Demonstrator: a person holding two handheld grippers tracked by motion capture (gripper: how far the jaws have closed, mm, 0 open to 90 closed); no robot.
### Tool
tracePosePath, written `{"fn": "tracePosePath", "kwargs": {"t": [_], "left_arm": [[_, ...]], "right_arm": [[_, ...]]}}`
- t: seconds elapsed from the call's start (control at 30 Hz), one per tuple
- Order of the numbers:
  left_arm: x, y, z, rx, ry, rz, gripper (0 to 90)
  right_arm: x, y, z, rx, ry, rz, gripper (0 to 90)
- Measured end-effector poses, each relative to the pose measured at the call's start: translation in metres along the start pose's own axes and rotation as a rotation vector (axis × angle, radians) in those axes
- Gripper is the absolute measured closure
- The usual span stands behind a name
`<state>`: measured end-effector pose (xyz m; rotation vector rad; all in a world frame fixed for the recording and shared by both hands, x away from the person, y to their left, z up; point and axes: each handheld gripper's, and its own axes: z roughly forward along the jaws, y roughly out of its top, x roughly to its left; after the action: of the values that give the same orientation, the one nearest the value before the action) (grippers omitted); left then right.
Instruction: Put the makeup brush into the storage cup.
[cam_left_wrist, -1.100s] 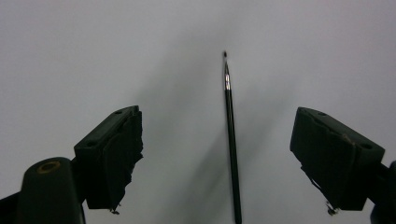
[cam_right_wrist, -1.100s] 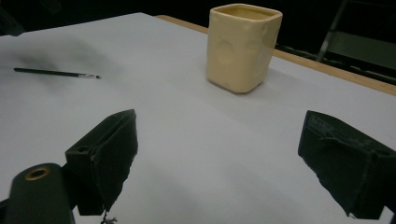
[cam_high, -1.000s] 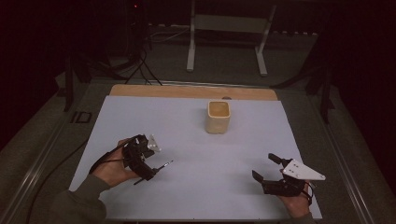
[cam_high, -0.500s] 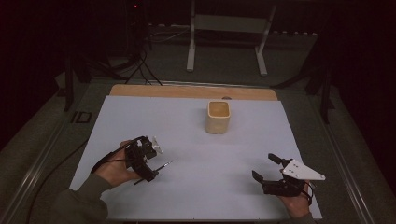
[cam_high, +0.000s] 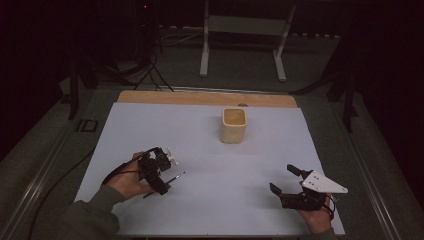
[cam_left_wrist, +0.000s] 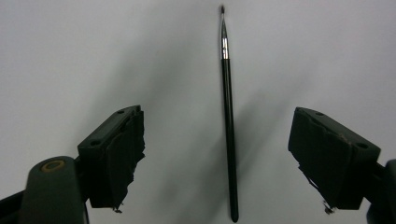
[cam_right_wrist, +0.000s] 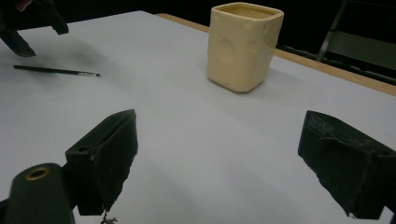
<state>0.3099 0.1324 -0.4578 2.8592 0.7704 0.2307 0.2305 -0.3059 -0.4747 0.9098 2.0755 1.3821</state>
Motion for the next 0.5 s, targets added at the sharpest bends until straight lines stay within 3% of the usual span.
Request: {"fn": "tracePosePath", "kwargs": {"t": [0.5], "left_arm": [[-0.001, 0.011, 0.018, 0.070, -0.003, -0.017, 24.2]], "right_arm": [[0.000, 0.000, 0.000, 0.002, 0.000, 0.002, 11.8]]}}
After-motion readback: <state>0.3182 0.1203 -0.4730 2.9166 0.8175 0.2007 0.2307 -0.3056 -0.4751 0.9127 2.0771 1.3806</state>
